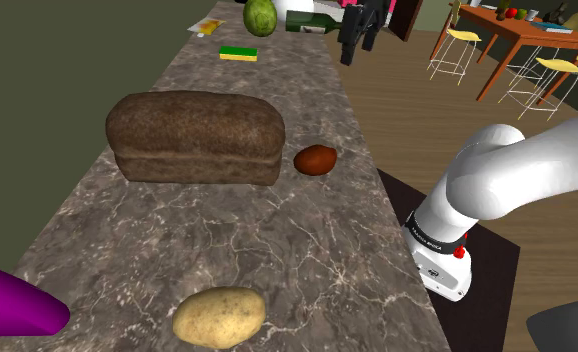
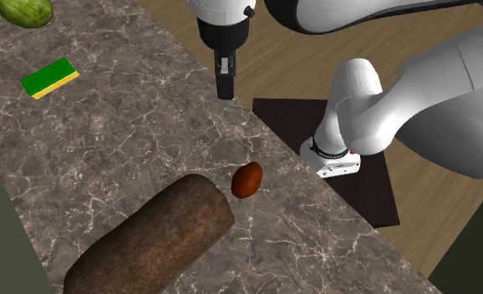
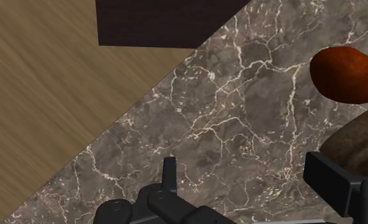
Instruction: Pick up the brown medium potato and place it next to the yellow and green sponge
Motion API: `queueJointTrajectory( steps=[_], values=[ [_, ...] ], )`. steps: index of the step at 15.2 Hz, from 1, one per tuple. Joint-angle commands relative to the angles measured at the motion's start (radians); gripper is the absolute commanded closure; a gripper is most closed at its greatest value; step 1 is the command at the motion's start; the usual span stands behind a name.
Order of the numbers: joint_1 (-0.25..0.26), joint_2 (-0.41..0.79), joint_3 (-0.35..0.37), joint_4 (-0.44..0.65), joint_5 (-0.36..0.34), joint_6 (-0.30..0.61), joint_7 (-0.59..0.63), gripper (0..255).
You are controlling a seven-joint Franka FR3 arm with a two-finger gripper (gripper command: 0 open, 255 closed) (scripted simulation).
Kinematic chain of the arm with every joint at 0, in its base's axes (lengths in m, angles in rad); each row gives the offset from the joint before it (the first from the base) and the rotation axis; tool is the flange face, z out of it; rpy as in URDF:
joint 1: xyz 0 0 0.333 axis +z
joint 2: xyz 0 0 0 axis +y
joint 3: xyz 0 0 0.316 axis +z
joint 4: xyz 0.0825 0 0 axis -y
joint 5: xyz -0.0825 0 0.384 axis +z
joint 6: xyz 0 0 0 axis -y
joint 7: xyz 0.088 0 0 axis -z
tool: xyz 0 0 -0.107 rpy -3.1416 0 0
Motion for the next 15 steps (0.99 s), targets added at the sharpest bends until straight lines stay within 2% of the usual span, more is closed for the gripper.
queueJointTrajectory(
  steps=[1,15],
  values=[
    [0.0,0.0,0.0,0.0,0.0,0.0,0.0,0],
    [0.244,0.229,0.253,-0.017,-0.01,0.044,-0.19,0]
  ],
)
